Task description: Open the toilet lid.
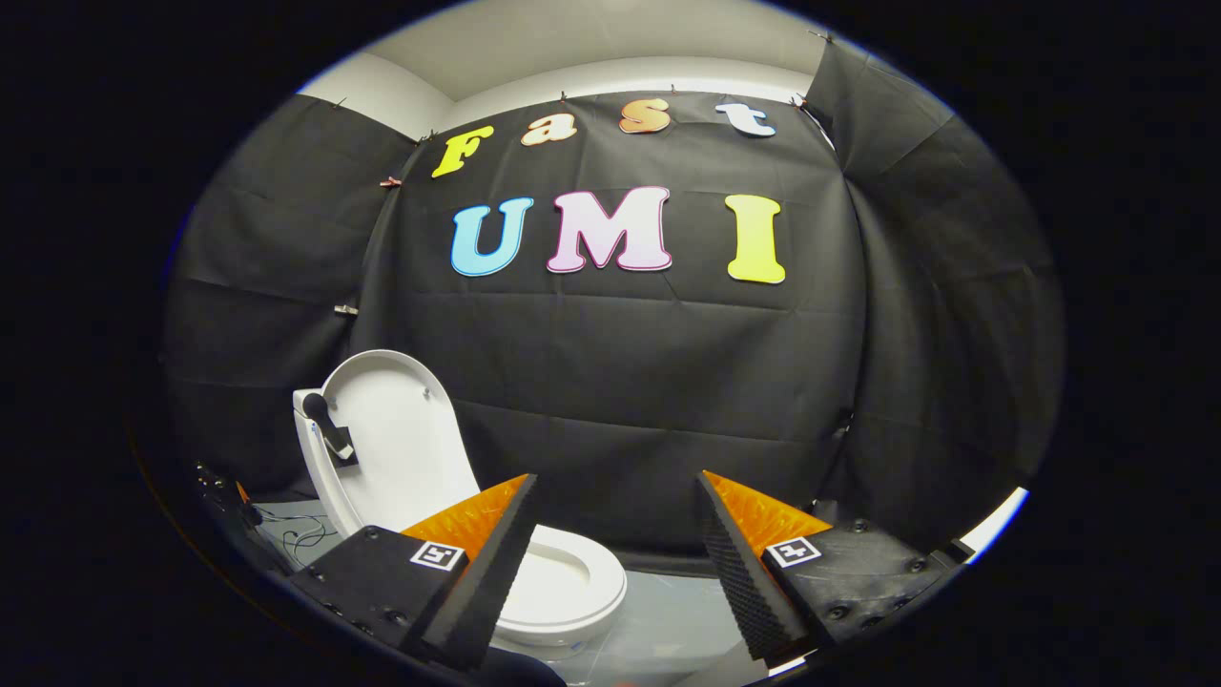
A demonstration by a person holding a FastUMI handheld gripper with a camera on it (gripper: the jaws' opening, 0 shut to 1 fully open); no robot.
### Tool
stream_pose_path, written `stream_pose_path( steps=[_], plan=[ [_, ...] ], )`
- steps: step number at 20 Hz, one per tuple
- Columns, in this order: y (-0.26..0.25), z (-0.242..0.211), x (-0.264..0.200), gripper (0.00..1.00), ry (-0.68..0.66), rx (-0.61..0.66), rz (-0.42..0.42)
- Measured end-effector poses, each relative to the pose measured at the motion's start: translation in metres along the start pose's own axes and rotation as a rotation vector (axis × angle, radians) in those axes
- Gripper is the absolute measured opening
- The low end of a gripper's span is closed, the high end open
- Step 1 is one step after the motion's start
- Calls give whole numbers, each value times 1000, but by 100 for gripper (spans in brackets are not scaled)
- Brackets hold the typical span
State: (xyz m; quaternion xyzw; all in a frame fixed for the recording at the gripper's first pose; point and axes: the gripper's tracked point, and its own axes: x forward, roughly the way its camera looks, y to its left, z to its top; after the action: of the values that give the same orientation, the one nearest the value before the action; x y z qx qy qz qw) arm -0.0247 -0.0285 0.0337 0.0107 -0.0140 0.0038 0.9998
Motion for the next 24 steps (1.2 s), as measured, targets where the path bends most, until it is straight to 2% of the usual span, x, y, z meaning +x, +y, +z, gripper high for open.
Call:
stream_pose_path(
  steps=[24],
  plan=[
    [7,-2,0,99,-4,-34,25]
  ],
)
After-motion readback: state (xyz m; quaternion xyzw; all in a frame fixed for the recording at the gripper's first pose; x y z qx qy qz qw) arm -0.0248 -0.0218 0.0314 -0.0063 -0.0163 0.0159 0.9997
